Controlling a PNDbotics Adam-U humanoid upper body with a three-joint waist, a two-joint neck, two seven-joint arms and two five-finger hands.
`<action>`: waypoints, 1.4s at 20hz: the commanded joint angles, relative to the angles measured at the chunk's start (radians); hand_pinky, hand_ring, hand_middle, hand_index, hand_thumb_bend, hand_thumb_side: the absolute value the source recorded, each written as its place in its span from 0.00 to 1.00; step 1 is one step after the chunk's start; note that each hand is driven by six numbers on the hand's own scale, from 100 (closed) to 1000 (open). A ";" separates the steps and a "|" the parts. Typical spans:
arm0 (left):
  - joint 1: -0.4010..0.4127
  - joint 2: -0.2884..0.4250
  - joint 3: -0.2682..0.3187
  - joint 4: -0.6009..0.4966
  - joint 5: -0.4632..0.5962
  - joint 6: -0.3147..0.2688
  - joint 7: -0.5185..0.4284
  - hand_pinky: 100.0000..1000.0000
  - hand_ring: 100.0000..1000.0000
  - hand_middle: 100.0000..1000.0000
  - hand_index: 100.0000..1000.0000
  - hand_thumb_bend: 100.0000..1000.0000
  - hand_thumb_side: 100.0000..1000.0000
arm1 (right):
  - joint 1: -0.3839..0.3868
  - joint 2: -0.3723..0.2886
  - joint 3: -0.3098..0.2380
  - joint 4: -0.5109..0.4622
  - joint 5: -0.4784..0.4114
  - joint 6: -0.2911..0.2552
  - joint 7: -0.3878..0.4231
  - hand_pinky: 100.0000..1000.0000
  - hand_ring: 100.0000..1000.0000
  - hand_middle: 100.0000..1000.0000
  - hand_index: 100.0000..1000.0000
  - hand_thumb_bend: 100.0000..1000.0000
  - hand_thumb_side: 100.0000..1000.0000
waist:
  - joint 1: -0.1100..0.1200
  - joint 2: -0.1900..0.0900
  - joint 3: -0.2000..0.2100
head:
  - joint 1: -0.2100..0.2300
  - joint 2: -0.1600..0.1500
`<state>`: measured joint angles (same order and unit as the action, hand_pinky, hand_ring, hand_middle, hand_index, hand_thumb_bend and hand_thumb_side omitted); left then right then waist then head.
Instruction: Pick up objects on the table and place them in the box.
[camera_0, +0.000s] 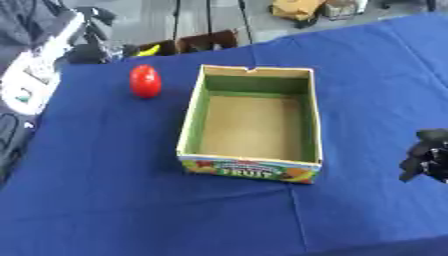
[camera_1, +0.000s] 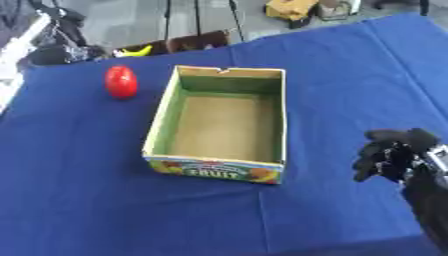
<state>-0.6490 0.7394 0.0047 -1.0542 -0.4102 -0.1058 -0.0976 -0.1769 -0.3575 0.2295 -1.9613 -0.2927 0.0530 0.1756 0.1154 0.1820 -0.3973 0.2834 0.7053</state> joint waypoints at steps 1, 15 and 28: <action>-0.029 0.030 -0.009 0.065 -0.048 -0.017 0.041 0.52 0.57 0.68 0.79 0.80 0.57 | -0.014 -0.020 0.002 -0.020 0.002 -0.002 0.006 0.46 0.52 0.51 0.72 0.00 0.94 | -0.001 -0.010 -0.008 | 0.008 -0.014; -0.058 -0.025 0.018 0.177 -0.259 -0.069 0.248 0.52 0.56 0.65 0.78 0.73 0.44 | -0.024 -0.011 0.008 -0.023 0.023 -0.007 0.016 0.46 0.52 0.51 0.72 0.00 1.00 | 0.010 0.024 -0.044 | 0.003 -0.040; -0.065 -0.073 0.061 0.200 -0.457 -0.076 0.349 0.51 0.54 0.64 0.77 0.70 0.42 | -0.026 -0.002 0.012 -0.015 0.039 -0.012 0.020 0.46 0.52 0.51 0.72 0.00 1.00 | 0.015 0.040 -0.053 | 0.002 -0.056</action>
<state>-0.6959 0.6416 0.0498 -0.8481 -0.8482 -0.1816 0.2417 -0.1935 -0.3557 0.2414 -1.9612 -0.2631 0.0442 0.1931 0.1351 0.2349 -0.4506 0.2873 0.6610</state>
